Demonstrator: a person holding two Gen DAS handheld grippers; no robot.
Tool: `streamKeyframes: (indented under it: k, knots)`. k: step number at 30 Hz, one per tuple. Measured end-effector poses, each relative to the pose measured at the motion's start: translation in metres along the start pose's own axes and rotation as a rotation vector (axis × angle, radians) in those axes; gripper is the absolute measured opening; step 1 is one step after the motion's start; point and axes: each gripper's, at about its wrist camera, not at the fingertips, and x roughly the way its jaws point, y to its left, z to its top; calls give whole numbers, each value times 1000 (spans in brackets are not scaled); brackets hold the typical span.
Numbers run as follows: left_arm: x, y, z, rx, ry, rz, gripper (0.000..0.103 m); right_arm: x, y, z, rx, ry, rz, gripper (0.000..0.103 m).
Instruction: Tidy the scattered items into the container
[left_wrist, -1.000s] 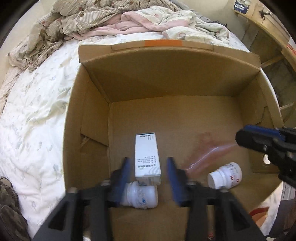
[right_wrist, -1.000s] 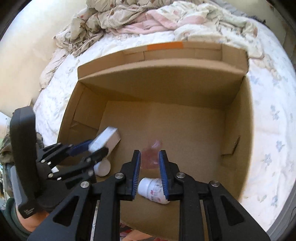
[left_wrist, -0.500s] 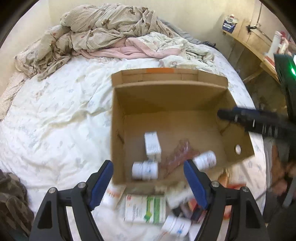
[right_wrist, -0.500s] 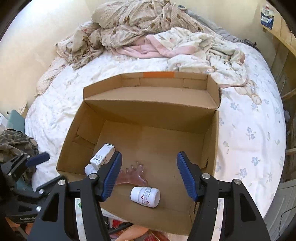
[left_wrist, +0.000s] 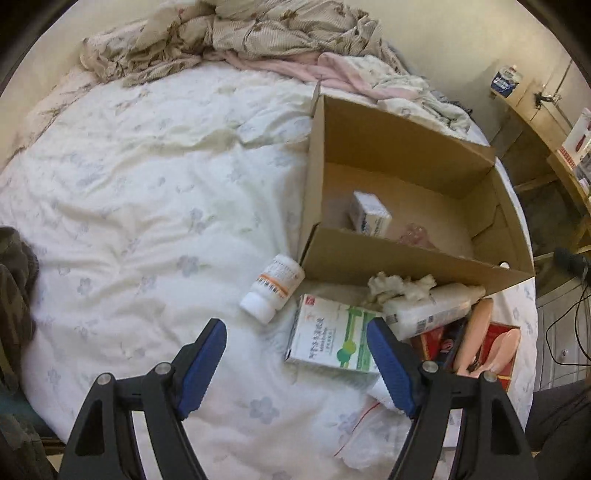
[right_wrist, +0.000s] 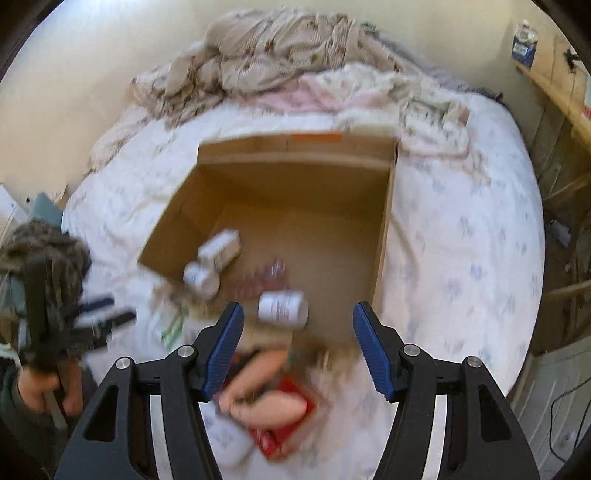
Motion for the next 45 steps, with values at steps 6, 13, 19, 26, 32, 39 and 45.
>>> streamKeyframes:
  k: [6, 13, 19, 26, 32, 39, 45]
  knots:
    - [3, -10, -1, 23, 1, -5, 79, 32, 9, -33, -58, 181, 33, 66]
    - [9, -14, -3, 40, 18, -7, 79, 66, -25, -42, 203, 349, 170, 66]
    - [16, -19, -4, 56, 48, -16, 79, 73, -9, -46, 139, 375, 120, 61]
    - [25, -31, -9, 113, 70, 2, 79, 67, 7, -45, 41, 342, 61, 61]
    - [26, -40, -11, 155, 65, 19, 79, 67, 6, -42, 29, 342, 60, 61]
    - [27, -41, -12, 166, 64, 32, 79, 67, 17, -42, -12, 329, 38, 61]
    - [29, -39, -12, 156, 71, 41, 79, 60, 18, -39, 29, 317, 108, 62]
